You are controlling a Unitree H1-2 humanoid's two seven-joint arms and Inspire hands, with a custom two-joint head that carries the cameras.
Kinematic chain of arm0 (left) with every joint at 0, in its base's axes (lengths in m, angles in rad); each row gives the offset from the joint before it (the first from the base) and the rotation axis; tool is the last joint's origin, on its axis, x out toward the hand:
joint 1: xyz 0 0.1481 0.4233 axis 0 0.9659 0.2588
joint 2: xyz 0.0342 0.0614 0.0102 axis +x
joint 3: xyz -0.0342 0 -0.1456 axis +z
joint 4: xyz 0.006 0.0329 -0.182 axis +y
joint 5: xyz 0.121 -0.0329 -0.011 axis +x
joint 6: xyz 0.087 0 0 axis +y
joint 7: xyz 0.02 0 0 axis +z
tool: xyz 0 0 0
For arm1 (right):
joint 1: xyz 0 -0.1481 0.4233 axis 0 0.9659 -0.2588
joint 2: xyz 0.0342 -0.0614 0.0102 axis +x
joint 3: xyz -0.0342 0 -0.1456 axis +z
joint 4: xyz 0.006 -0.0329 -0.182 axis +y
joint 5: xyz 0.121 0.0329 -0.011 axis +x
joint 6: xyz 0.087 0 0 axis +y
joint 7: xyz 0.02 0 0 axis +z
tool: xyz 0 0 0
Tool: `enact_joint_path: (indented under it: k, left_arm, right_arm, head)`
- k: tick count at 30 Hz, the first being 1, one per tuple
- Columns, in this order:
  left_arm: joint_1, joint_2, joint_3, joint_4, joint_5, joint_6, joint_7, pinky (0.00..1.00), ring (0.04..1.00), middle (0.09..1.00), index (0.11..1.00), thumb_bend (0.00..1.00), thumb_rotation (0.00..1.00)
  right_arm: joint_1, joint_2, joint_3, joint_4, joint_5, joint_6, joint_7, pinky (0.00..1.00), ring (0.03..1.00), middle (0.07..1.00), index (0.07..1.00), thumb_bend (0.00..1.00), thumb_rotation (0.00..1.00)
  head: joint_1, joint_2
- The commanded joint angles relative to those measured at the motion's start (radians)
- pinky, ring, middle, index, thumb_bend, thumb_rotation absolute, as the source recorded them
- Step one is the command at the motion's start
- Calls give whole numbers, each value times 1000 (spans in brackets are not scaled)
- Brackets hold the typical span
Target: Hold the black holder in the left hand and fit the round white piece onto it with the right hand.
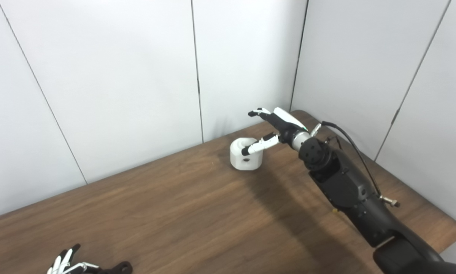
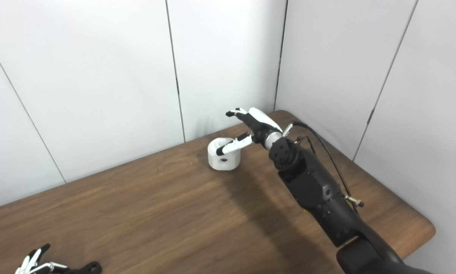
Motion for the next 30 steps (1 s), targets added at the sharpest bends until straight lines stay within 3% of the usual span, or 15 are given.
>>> enact_joint_path:
  k: [1,6,13,18,30]
  left_arm:
    - [37,19,0,55,11,-21,25,1000,1000,955,480,514,37]
    - [39,19,0,55,14,-23,28,1000,1000,957,480,514,37]
    - [43,17,3,50,10,-20,29,1000,1000,953,480,514,37]
    - [48,16,4,46,11,-18,29,1000,1000,957,480,514,37]
    - [59,14,8,28,13,-8,21,1000,1000,949,480,514,37]
  right_arm:
    - [-47,-41,6,11,-7,-29,4,992,1000,1000,898,1000,342]
    - [-52,-55,38,53,-22,-38,6,985,1000,1000,909,1000,381]
    - [-60,-59,58,92,-25,-45,10,993,1000,1000,903,1000,355]
    - [-66,-59,59,182,-7,-116,-5,974,1000,1000,885,1000,392]
    - [-63,-39,63,233,-11,-158,-17,982,1000,1000,873,1000,390]
  head:
    - [-1,1]
    - [4,1]
    - [7,5]
    - [10,8]
    - [19,16]
